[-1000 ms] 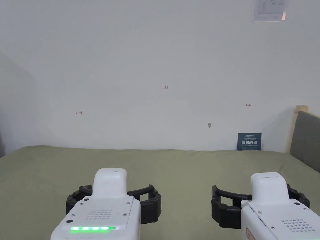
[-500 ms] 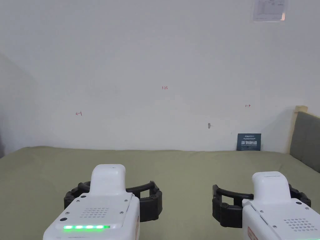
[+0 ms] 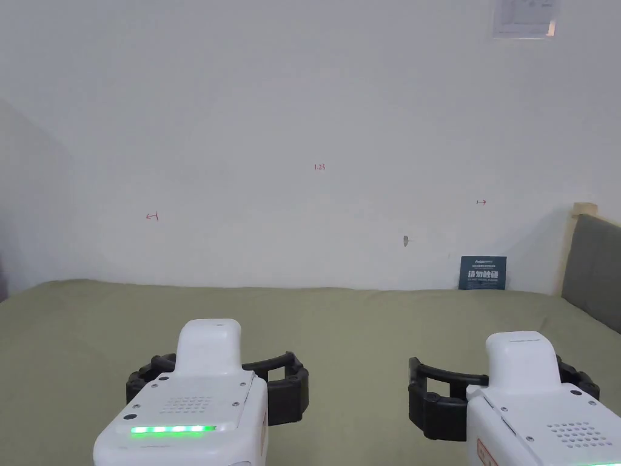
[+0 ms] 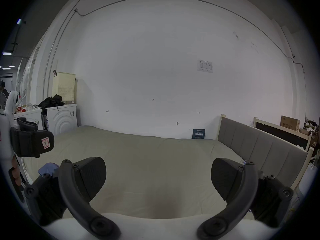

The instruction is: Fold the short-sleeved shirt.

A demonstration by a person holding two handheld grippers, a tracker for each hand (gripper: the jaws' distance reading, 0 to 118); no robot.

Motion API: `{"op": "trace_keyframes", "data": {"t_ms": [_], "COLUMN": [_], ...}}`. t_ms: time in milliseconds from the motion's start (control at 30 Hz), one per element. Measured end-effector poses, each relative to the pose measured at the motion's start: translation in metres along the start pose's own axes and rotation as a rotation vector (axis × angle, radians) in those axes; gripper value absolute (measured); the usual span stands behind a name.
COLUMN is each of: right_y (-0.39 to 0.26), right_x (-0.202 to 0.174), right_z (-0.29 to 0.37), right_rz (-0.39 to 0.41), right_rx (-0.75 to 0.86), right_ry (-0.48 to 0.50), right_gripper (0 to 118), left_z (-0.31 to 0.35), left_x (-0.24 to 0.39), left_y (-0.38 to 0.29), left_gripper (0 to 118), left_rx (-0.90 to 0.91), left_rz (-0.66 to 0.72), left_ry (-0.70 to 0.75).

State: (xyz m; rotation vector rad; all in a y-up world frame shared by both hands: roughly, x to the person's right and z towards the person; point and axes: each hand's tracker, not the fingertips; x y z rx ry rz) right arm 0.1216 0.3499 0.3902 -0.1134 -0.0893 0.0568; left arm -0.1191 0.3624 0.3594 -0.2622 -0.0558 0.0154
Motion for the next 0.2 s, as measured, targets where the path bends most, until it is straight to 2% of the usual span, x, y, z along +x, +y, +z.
{"op": "trace_keyframes", "data": {"t_ms": [200], "right_y": [-0.0016], "right_x": [-0.0007], "right_z": [-0.0013], "right_rz": [-0.001], "right_rx": [-0.005], "right_ry": [0.006], "right_gripper": [118], "left_z": [-0.0016], "left_x": [0.0002], "left_y": [0.0005], "left_gripper": [118], "left_rx": [-0.02], "left_rz": [-0.002], "left_ry": [0.011]}}
